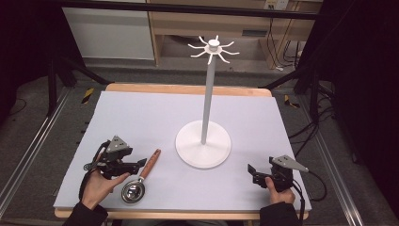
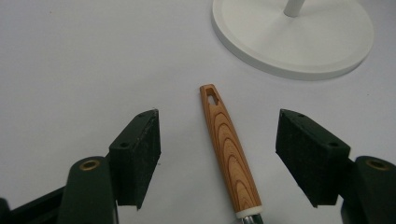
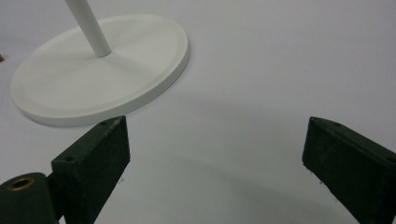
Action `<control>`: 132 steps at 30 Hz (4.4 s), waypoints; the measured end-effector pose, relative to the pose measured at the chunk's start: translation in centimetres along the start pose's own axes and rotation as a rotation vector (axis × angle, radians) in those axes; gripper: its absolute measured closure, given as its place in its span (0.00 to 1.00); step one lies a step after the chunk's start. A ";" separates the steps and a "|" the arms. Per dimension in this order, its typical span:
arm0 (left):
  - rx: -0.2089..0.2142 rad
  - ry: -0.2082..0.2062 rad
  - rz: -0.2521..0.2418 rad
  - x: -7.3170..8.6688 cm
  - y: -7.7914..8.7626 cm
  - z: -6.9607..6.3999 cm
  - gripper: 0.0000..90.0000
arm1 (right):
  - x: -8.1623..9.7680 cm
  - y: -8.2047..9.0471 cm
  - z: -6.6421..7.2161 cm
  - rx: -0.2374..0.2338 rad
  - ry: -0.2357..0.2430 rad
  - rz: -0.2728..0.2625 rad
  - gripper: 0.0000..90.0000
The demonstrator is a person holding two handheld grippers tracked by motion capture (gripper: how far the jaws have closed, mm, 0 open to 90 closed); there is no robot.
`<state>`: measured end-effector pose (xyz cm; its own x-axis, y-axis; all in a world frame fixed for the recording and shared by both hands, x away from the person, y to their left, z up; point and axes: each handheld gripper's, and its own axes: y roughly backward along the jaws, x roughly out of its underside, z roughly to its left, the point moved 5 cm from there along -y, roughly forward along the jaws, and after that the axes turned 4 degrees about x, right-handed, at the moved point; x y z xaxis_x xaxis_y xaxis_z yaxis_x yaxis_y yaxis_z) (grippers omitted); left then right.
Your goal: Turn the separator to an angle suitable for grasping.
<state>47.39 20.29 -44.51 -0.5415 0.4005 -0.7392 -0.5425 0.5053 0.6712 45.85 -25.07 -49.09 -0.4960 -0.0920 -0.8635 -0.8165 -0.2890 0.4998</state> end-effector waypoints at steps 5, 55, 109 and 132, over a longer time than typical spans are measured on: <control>0.007 -0.017 0.003 -0.9 -0.4 -0.1 0.34 | 0.0 0.0 0.0 -0.003 0.004 0.004 0.09; 0.021 0.040 0.281 1.9 -6.2 -0.8 0.67 | 0.3 -0.5 0.4 -0.032 0.019 0.052 0.09; 0.052 -0.079 0.418 -0.4 -6.1 -0.3 0.66 | 0.6 -0.7 0.5 -0.051 0.022 0.087 0.09; 0.051 -0.070 0.485 0.1 -7.4 -0.6 0.71 | 0.6 -0.9 0.5 -0.064 0.019 0.100 0.09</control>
<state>50.94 16.10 -49.52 -0.6782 0.6486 -0.3455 -0.2057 0.2838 0.9366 46.08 -24.36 -50.02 -0.5681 -0.1414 -0.8107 -0.7420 -0.3380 0.5789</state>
